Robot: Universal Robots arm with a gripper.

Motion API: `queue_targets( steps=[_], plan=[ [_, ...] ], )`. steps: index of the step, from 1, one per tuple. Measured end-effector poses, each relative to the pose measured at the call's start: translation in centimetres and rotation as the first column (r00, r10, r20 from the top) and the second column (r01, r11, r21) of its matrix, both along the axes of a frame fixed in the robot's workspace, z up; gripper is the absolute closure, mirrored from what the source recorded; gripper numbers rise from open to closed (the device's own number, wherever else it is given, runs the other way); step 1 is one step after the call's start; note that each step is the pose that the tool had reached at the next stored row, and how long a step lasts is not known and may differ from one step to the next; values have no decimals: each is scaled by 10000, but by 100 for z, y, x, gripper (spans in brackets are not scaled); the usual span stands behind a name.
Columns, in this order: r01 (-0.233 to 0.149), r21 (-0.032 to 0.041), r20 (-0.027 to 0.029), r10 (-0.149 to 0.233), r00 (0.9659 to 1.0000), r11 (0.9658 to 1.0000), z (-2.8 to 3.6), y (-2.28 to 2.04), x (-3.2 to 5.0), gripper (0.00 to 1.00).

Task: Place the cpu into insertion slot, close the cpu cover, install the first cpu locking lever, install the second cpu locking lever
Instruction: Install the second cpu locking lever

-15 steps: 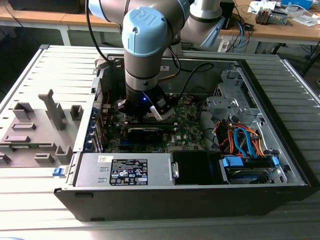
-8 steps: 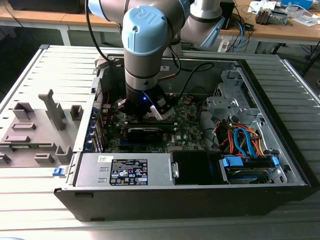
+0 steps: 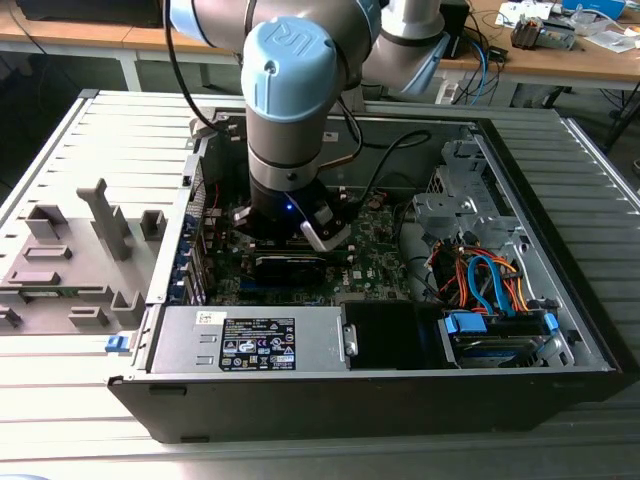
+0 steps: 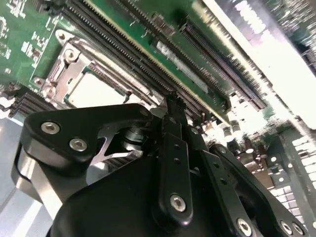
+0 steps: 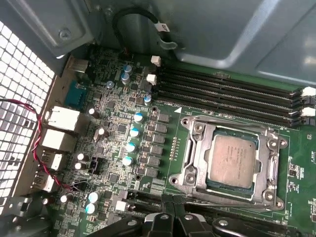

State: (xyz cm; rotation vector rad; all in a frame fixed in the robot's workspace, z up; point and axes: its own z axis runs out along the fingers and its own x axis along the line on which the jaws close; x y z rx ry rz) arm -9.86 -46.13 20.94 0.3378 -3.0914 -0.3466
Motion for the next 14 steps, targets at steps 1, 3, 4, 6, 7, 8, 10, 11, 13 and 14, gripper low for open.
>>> queue_targets(
  steps=[1,3,4,6,7,8,10,11,13,14],
  plan=[
    [0,403,-10,1,10000,9992,-2,3,1,89],
    [0,456,-14,1,10000,9990,-8,4,3,89],
    [-1,473,-20,2,10000,9989,-12,4,3,89],
    [0,496,-29,1,10000,9988,-28,4,3,89],
    [1,497,-36,1,10000,9988,-40,4,3,89],
    [1,498,-40,1,10000,9988,-50,4,3,89],
    [1,500,-46,1,10000,9987,-74,5,4,89],
    [0,501,-48,2,10000,9987,-78,6,4,89],
    [-62,511,-49,65,10000,9987,-79,26,7,89],
    [-92,522,-51,95,9999,9986,-80,41,8,89]
  ],
)
